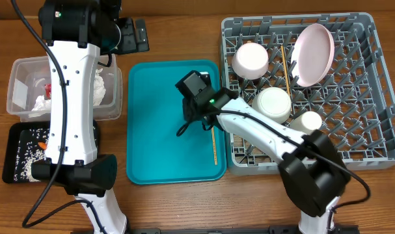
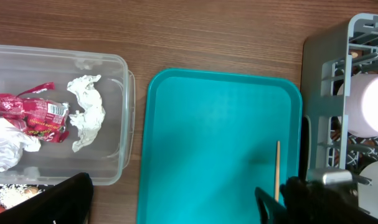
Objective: Sort waste into correct bins and load items into the dishwasher
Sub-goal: 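Release the chopstick and move the right gripper back to the tray, then lower the right gripper and close on the last wooden chopstick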
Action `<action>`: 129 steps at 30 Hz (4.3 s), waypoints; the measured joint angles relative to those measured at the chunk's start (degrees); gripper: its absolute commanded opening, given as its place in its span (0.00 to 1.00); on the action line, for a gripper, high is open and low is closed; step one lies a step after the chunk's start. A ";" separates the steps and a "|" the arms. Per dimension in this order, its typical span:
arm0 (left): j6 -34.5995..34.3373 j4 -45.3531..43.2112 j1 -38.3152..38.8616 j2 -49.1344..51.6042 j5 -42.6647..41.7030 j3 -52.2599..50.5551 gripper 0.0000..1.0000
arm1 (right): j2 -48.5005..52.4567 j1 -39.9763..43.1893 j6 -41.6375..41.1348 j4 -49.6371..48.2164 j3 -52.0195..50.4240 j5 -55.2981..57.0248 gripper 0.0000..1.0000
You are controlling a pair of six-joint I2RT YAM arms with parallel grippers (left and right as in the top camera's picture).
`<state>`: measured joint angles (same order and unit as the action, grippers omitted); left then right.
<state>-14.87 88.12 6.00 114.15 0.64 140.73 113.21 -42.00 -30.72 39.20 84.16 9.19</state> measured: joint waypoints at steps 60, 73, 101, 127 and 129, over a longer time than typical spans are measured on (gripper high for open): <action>0.00 0.00 0.00 0.00 0.00 0.00 1.00 | 6.56 1.14 -2.27 -0.79 -2.10 1.62 0.35; 0.00 0.00 0.00 0.00 0.00 0.00 1.00 | 6.82 1.14 -2.27 11.26 1.70 0.09 0.41; 0.00 0.00 0.00 0.00 0.00 0.00 1.00 | 7.08 1.14 -2.23 11.50 1.99 -5.64 0.23; 0.00 -0.02 0.00 0.00 0.00 0.00 1.00 | 7.45 1.14 2.01 11.08 1.97 -7.91 0.05; 0.00 0.00 0.00 0.00 0.00 0.00 1.00 | 7.45 1.14 1.92 10.78 1.97 -7.89 0.04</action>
<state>-14.87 88.12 6.00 114.15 0.64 140.73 120.66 -40.86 -28.80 49.98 86.13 1.30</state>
